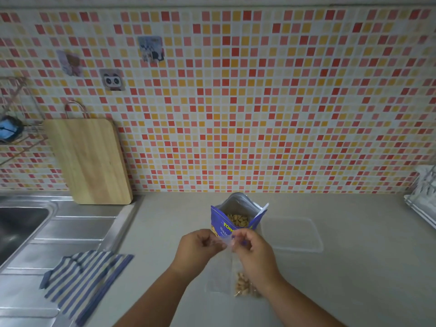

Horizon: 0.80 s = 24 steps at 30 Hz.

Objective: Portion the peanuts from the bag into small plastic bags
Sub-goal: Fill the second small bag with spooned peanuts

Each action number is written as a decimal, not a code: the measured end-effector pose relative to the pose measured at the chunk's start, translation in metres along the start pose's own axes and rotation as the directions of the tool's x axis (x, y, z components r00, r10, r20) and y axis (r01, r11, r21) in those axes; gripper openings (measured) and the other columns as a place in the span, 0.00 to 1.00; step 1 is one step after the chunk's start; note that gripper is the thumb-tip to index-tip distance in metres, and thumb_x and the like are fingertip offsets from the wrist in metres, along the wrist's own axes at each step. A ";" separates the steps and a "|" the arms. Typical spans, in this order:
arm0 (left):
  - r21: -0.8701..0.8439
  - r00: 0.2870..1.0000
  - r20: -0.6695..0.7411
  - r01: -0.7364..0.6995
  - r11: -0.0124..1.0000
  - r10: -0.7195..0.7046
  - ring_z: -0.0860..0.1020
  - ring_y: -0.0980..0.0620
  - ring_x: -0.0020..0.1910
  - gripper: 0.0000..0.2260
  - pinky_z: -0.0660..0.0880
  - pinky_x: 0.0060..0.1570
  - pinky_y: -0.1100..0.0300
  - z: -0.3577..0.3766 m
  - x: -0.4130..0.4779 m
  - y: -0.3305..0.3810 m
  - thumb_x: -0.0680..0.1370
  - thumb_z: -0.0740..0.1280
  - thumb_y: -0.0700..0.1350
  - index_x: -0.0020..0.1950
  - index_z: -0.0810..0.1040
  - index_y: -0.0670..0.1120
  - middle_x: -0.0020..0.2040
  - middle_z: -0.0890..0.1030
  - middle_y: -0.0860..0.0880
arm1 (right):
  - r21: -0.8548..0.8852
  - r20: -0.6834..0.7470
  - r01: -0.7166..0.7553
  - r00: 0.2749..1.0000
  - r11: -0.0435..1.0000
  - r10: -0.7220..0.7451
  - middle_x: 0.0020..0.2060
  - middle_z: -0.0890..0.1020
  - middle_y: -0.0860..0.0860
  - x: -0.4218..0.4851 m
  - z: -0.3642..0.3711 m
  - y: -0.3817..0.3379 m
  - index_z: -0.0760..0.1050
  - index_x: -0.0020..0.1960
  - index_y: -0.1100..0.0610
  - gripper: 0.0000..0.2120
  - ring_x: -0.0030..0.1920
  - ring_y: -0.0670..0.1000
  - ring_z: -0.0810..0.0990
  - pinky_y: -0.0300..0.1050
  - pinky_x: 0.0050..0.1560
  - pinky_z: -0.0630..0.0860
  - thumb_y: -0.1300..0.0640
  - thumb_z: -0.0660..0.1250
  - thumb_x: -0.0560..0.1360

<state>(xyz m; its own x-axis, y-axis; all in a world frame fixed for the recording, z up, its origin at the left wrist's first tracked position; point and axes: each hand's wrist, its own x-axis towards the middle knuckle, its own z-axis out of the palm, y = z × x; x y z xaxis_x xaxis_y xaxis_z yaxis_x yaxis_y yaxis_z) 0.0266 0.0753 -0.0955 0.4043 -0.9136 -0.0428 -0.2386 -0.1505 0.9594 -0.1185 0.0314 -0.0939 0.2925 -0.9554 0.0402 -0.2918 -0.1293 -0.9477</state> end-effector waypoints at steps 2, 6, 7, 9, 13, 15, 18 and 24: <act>0.076 0.993 -0.078 -0.084 0.994 0.090 0.67 0.58 0.26 0.16 0.65 0.29 0.65 0.002 0.000 0.006 0.66 0.77 0.41 0.26 0.71 0.48 0.22 0.70 0.56 | 0.036 -0.028 0.064 0.998 0.997 -0.063 0.37 0.78 0.44 -0.001 -0.005 -0.013 0.77 0.40 0.47 0.09 0.35 0.36 0.75 0.26 0.38 0.71 0.62 0.69 0.73; 0.384 0.918 -0.098 -0.321 0.866 0.384 0.68 0.57 0.28 0.15 0.64 0.29 0.66 0.002 0.001 0.010 0.67 0.76 0.46 0.29 0.72 0.45 0.26 0.71 0.55 | -0.060 0.057 0.098 0.994 0.993 -0.095 0.38 0.81 0.45 -0.001 -0.007 -0.032 0.79 0.35 0.45 0.12 0.41 0.38 0.78 0.26 0.41 0.71 0.60 0.69 0.73; 0.476 0.885 -0.066 -0.378 0.794 0.460 0.69 0.57 0.30 0.13 0.64 0.29 0.65 0.002 0.003 0.010 0.67 0.75 0.46 0.31 0.72 0.45 0.28 0.71 0.55 | -0.088 0.066 0.078 0.995 0.993 -0.072 0.38 0.83 0.45 0.000 -0.007 -0.035 0.80 0.35 0.46 0.10 0.42 0.39 0.79 0.27 0.42 0.71 0.58 0.69 0.73; 0.612 0.829 0.012 -0.449 0.652 0.559 0.71 0.53 0.31 0.13 0.62 0.30 0.66 0.003 0.003 0.010 0.64 0.74 0.45 0.34 0.69 0.50 0.29 0.73 0.53 | -0.116 0.088 -0.001 0.996 0.993 0.012 0.38 0.84 0.48 0.001 -0.009 -0.040 0.81 0.36 0.47 0.09 0.42 0.43 0.80 0.36 0.43 0.75 0.56 0.68 0.73; 0.584 0.841 0.081 -0.475 0.659 0.535 0.74 0.56 0.44 0.15 0.64 0.39 0.73 0.001 0.000 0.018 0.64 0.74 0.53 0.45 0.73 0.52 0.42 0.76 0.56 | -0.193 0.173 -0.048 0.982 0.980 0.082 0.39 0.84 0.46 0.007 -0.016 -0.048 0.82 0.40 0.48 0.10 0.42 0.45 0.81 0.36 0.44 0.77 0.61 0.65 0.72; 0.463 0.889 0.155 -0.450 0.764 0.431 0.66 0.68 0.55 0.25 0.63 0.50 0.77 -0.002 -0.002 0.022 0.64 0.75 0.58 0.57 0.71 0.57 0.53 0.70 0.67 | -0.270 0.205 -0.005 0.977 0.963 0.062 0.40 0.82 0.44 0.010 -0.020 -0.054 0.83 0.48 0.50 0.11 0.44 0.46 0.80 0.33 0.45 0.75 0.61 0.64 0.75; 0.421 0.895 0.252 -0.443 0.792 0.367 0.64 0.75 0.55 0.26 0.61 0.51 0.80 -0.006 -0.003 0.036 0.66 0.75 0.58 0.60 0.69 0.65 0.53 0.67 0.74 | -0.315 0.266 0.082 0.964 0.945 0.005 0.45 0.82 0.45 0.014 -0.024 -0.061 0.82 0.52 0.51 0.11 0.48 0.46 0.80 0.34 0.48 0.75 0.61 0.63 0.78; 0.398 0.914 0.221 -0.403 0.824 0.340 0.74 0.63 0.53 0.19 0.69 0.54 0.69 -0.013 0.005 0.039 0.68 0.74 0.55 0.58 0.77 0.59 0.53 0.79 0.62 | -0.378 0.354 0.154 0.935 0.913 -0.011 0.54 0.83 0.46 0.023 -0.030 -0.080 0.81 0.56 0.49 0.12 0.52 0.47 0.81 0.33 0.49 0.76 0.60 0.62 0.79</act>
<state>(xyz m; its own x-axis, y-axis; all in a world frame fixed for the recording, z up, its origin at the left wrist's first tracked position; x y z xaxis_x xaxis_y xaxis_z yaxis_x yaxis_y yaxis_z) 0.0306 0.0702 -0.0546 0.0929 -0.9698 0.2256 -0.7111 0.0940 0.6968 -0.1155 0.0120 -0.0075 0.5996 -0.7977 -0.0639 -0.5656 -0.3659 -0.7391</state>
